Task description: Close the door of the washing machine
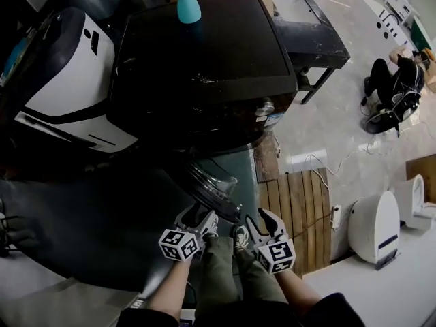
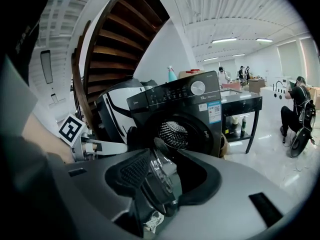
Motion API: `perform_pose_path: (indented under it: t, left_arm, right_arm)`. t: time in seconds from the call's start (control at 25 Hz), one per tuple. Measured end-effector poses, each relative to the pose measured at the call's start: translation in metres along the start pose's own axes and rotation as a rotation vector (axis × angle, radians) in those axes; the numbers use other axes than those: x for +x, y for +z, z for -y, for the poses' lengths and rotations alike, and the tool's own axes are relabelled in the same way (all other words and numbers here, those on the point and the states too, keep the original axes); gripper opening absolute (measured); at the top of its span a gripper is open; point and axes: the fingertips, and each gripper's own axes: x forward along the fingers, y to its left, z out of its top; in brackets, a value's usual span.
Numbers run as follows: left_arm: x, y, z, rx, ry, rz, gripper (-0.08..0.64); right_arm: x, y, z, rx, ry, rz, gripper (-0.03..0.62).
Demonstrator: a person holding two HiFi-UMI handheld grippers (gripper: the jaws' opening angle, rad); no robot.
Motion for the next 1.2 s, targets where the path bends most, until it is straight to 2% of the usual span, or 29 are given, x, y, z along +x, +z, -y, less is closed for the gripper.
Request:
perform_pose_path:
  t: [0.4, 0.52, 0.84, 1.04, 1.2]
  left_arm:
    - [0.044, 0.041, -0.004, 0.088, -0.091, -0.033, 0.253]
    - [0.053, 0.048, -0.009, 0.132, -0.116, -0.051, 0.216]
    - [0.071, 0.059, -0.009, 0.186, -0.180, -0.074, 0.213]
    - [0.085, 0.066, -0.010, 0.216, -0.188, -0.070, 0.207]
    - [0.098, 0.073, -0.010, 0.216, -0.201, -0.059, 0.210]
  right_arm:
    - [0.028, -0.008, 0.033, 0.117, -0.187, 0.028, 0.147]
    - [0.042, -0.015, 0.044, 0.175, -0.235, 0.054, 0.146]
    - [0.070, -0.040, 0.069, 0.254, -0.320, 0.078, 0.150]
    - [0.090, -0.050, 0.078, 0.297, -0.316, 0.082, 0.155]
    - [0.106, -0.043, 0.086, 0.329, -0.326, 0.126, 0.155]
